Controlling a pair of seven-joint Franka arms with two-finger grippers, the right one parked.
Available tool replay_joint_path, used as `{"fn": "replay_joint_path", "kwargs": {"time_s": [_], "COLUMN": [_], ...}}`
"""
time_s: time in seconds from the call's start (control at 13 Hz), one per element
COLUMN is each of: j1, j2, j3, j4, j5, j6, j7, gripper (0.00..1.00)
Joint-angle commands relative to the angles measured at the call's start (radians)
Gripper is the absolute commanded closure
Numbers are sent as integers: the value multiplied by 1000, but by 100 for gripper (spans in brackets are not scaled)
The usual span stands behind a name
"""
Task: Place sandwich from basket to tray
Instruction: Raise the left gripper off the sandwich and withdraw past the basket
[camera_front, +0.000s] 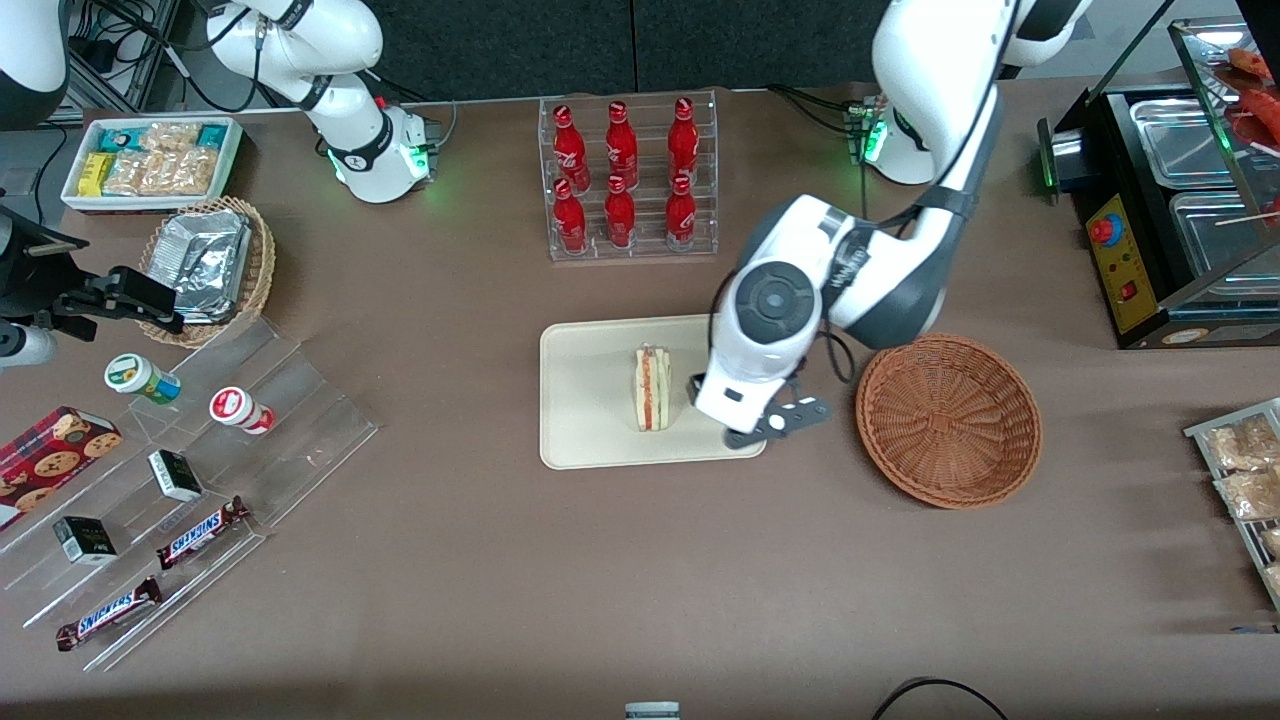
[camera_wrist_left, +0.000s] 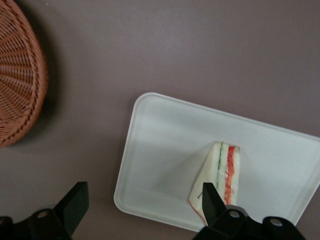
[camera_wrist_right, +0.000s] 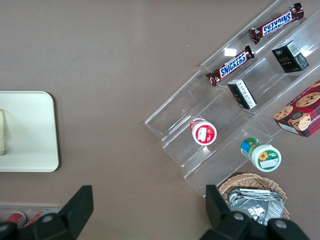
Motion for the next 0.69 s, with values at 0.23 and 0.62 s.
{"fn": "replay_joint_path", "kwargs": {"time_s": [0.23,0.62], "j1": [127,299], "j2": [-126,-268], "j3": [-2,-42], "j4": [-106,-164], "j5": [-83,-104], "j6": [-36,-165], "j7": [163,375], "gripper": [0,0]}}
